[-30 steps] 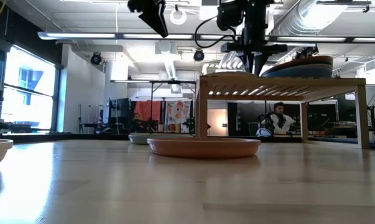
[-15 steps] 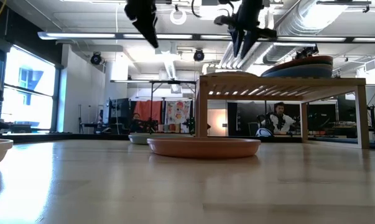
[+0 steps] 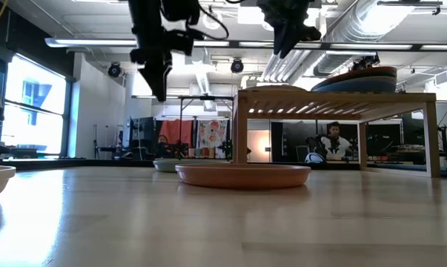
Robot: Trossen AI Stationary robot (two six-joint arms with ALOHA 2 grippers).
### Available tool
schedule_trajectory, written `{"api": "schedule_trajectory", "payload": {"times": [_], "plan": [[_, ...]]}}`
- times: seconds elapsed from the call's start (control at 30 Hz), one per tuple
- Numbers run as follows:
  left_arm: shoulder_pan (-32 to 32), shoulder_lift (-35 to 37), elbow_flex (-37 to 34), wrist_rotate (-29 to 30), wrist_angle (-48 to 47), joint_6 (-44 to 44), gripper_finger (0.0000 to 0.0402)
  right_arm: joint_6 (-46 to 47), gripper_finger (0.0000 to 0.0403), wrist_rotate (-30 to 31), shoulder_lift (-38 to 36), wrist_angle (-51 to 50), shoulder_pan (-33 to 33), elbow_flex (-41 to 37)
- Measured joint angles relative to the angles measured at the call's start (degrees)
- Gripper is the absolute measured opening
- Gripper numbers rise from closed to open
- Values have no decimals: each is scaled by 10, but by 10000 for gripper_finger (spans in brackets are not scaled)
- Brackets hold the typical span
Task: Place and stack plates onto a shelf
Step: Stack the gray plate on top of the white plate on the shelf
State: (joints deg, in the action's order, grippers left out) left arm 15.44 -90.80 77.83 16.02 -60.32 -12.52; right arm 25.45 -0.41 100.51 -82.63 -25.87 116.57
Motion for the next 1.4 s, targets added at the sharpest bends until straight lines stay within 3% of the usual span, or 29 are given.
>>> {"api": "schedule_trajectory", "payload": {"times": [0.3,0.83,1.17,1.4], "plan": [[0,0,-103,-40,77,-13,108,-59,73,-1,-4,-53,0,0],[-1,0,-211,-41,258,-165,108,-115,73,17,-5,-59,0,0],[7,-41,-220,-50,286,-202,108,-125,73,17,-5,-59,0,0],[7,-90,-220,10,325,-191,108,-125,73,17,-5,-72,0,-1]]}}
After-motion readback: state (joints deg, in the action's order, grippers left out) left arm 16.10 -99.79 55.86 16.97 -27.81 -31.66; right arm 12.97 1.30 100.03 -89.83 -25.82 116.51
